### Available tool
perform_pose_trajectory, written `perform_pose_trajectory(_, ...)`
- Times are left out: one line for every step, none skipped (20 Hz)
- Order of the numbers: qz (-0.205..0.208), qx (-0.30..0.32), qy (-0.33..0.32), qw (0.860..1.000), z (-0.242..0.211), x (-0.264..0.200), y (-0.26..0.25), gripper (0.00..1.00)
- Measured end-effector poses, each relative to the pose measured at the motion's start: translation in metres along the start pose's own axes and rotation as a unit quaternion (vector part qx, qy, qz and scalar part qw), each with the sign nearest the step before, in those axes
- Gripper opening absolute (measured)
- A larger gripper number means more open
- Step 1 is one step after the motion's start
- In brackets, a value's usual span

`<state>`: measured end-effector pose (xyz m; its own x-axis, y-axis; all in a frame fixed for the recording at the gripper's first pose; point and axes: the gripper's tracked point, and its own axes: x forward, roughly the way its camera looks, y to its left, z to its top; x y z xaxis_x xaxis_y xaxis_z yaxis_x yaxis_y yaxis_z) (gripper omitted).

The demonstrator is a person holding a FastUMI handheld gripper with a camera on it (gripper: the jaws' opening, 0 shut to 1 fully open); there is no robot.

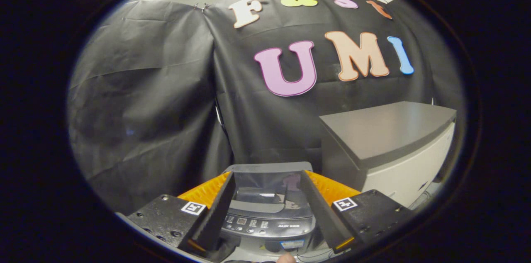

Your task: Put the clothes into the washing machine and then close the washing machine lid.

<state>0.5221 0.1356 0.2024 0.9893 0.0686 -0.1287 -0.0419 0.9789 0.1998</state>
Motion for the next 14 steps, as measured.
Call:
perform_pose_trajectory(0.000,0.002,-0.007,1.000,-0.003,-0.005,-0.005,0.96)
perform_pose_trajectory(0.000,0.006,-0.013,1.000,-0.005,-0.011,-0.007,0.96)
perform_pose_trajectory(-0.001,0.008,-0.022,1.000,-0.006,-0.015,-0.010,0.96)
perform_pose_trajectory(-0.004,0.008,-0.028,1.000,-0.007,-0.022,-0.014,0.96)
perform_pose_trajectory(-0.008,0.006,-0.031,0.999,-0.010,-0.027,-0.018,0.96)
perform_pose_trajectory(-0.014,-0.001,-0.034,0.999,-0.012,-0.034,-0.023,0.96)
perform_pose_trajectory(-0.018,-0.007,-0.038,0.999,-0.015,-0.041,-0.029,0.96)
perform_pose_trajectory(-0.021,-0.008,-0.044,0.999,-0.016,-0.050,-0.033,0.96)
perform_pose_trajectory(-0.024,-0.008,-0.048,0.999,-0.019,-0.058,-0.038,0.96)
perform_pose_trajectory(-0.028,-0.010,-0.051,0.998,-0.022,-0.069,-0.041,0.96)
perform_pose_trajectory(-0.034,-0.015,-0.057,0.998,-0.024,-0.079,-0.044,0.96)
perform_pose_trajectory(-0.039,-0.022,-0.062,0.997,-0.026,-0.088,-0.047,0.96)
perform_pose_trajectory(-0.043,-0.029,-0.063,0.997,-0.030,-0.096,-0.053,0.96)
perform_pose_trajectory(-0.049,-0.037,-0.065,0.996,-0.034,-0.106,-0.057,0.96)
